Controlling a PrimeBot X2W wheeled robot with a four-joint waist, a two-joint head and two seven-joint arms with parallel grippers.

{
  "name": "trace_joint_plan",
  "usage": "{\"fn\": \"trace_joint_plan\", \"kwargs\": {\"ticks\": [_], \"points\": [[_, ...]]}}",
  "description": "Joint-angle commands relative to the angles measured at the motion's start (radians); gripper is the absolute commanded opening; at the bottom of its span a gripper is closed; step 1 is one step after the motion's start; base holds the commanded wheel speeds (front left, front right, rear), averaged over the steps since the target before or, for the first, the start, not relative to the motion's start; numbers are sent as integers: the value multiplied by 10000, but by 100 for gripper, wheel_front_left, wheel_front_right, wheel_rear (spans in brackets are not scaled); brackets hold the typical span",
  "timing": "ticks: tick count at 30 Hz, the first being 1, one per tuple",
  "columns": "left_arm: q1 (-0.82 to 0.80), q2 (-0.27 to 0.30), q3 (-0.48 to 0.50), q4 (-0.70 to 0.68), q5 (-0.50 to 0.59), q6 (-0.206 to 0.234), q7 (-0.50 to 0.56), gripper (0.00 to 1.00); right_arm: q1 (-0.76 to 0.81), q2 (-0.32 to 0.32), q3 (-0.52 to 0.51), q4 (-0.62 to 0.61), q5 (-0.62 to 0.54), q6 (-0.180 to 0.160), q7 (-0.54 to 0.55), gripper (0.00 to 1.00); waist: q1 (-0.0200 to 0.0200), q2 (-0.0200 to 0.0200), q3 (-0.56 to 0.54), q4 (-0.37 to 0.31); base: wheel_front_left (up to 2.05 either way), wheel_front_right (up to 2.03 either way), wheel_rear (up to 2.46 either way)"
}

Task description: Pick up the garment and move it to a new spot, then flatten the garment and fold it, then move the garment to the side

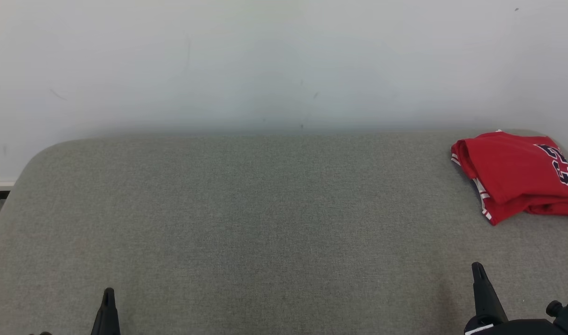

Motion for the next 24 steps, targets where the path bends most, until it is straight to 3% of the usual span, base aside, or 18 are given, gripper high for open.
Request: {"fn": "trace_joint_plan", "kwargs": {"ticks": [1, 24], "points": [[-288, 9, 55, -92, -283, -24, 64, 0, -244, 4, -62, -77, 241, -8, 72, 0, 0, -1, 5, -1, 0, 0, 0], [-673, -103, 174, 95, -2878, -103, 749, 0, -682, 45, -269, 211, 2669, -11, 600, 0, 0, 0, 142, -35, 0, 0, 0]]}}
